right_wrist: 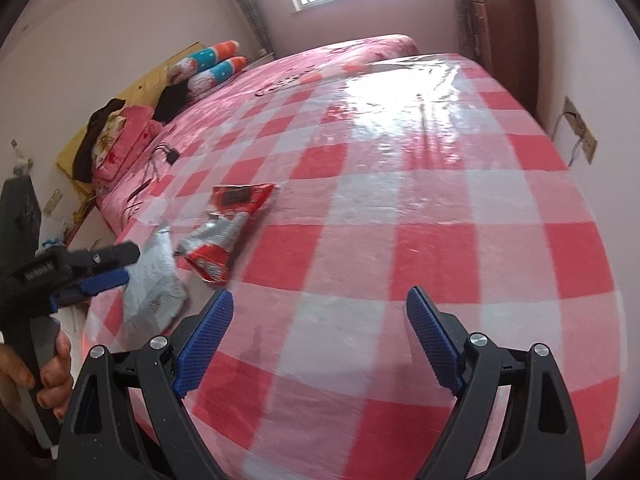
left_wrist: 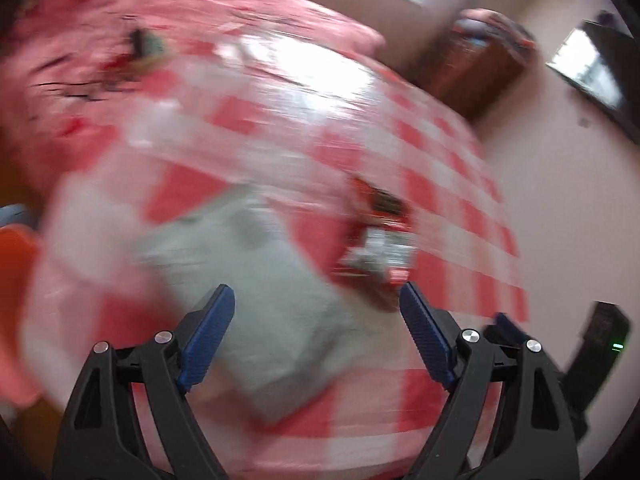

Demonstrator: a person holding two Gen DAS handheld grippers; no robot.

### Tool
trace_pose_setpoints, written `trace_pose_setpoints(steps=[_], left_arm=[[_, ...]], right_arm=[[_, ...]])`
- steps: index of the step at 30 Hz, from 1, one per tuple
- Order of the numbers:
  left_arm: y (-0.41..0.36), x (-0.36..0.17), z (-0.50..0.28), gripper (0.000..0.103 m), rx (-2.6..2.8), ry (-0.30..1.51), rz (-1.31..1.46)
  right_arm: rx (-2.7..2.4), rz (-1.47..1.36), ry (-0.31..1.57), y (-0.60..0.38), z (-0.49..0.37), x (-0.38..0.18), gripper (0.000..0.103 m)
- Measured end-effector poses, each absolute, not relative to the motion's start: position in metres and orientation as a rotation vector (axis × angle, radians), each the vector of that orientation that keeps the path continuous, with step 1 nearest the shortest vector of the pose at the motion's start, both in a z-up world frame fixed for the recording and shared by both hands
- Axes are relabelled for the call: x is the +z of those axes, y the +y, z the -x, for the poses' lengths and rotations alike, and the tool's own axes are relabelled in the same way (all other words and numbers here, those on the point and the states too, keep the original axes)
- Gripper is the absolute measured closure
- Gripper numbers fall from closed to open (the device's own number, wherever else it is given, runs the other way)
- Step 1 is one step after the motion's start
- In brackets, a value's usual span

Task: Collect trash
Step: 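Reach left gripper to grey packet while right reaches red RICHBOY bag, then grasp the grey packet with left gripper while right grasps the RICHBOY bag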

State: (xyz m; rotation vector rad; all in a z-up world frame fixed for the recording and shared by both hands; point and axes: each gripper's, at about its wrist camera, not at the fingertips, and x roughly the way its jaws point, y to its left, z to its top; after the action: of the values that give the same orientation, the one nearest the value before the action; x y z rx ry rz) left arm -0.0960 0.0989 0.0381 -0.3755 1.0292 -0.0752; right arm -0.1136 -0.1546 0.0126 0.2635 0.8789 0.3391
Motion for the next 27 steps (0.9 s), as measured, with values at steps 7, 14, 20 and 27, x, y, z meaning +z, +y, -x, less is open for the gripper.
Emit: trace_pose_setpoints(steps=[7, 14, 20, 27], left_arm=[[0.125, 0.013, 0.092, 0.018, 0.006, 1.123, 0.542], [0.12, 0.01, 0.073, 0.016, 0.046, 1.12, 0.501], [0.1, 0.01, 0.056, 0.012, 0.067, 1.1, 0.334], [0.098, 0.009, 0.058, 0.016, 0.053, 1.046, 0.238]], right_arm=[[0.441, -0.237, 0.895, -0.115, 0.098, 0.016, 0.015], [0.466, -0.18, 0.896, -0.096, 0.099, 0.015, 0.015], [0.466, -0.173, 0.906, -0.092, 0.093, 0.011, 0.015], [0.458, -0.195, 0.92, -0.092, 0.081, 0.007, 0.015]])
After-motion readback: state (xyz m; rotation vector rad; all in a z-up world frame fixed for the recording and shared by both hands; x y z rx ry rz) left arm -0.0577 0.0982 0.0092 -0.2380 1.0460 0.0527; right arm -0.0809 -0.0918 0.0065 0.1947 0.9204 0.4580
